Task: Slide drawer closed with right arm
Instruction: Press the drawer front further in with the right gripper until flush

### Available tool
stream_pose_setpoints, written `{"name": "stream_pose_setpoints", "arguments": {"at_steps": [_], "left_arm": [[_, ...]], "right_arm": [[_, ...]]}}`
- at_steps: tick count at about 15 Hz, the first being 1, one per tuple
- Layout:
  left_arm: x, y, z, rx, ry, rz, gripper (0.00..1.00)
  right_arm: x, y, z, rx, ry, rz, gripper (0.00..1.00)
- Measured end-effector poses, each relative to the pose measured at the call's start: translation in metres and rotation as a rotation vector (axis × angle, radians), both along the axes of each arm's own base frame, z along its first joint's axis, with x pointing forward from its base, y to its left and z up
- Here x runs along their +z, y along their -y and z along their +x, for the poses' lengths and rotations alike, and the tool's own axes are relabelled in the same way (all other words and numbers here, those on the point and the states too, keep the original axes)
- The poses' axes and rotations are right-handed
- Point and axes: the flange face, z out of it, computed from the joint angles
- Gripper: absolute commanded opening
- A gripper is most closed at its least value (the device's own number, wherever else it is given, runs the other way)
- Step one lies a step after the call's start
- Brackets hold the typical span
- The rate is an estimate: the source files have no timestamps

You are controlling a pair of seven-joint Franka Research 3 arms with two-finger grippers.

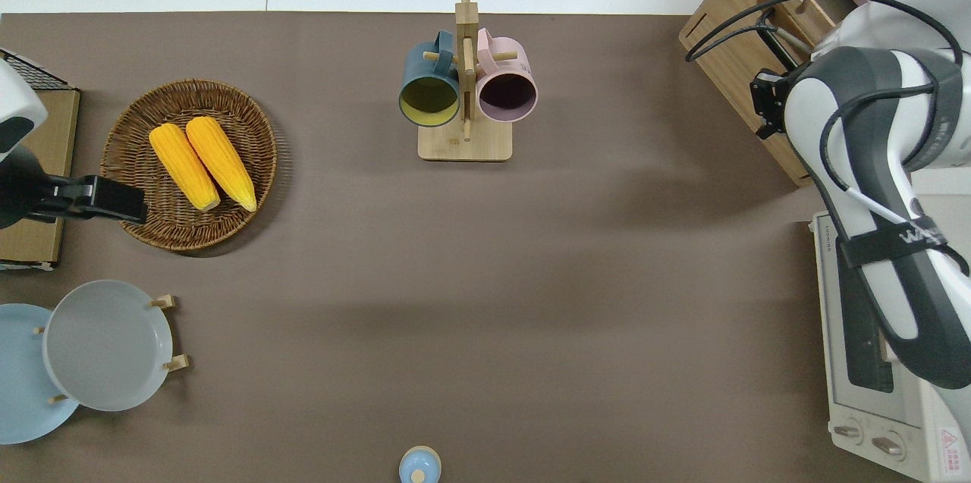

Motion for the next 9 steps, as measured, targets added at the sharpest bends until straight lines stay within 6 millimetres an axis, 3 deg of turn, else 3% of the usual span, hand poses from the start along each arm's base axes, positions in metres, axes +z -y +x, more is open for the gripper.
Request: {"name": "stream_pose_setpoints", "arguments": {"at_steps": [9], "left_arm": [[0.0,0.0,0.0,0.0,0.0,0.0,0.99]], "right_arm": [[0.015,0.038,-0.001,0.058,0.012,0.0,0.0]]}}
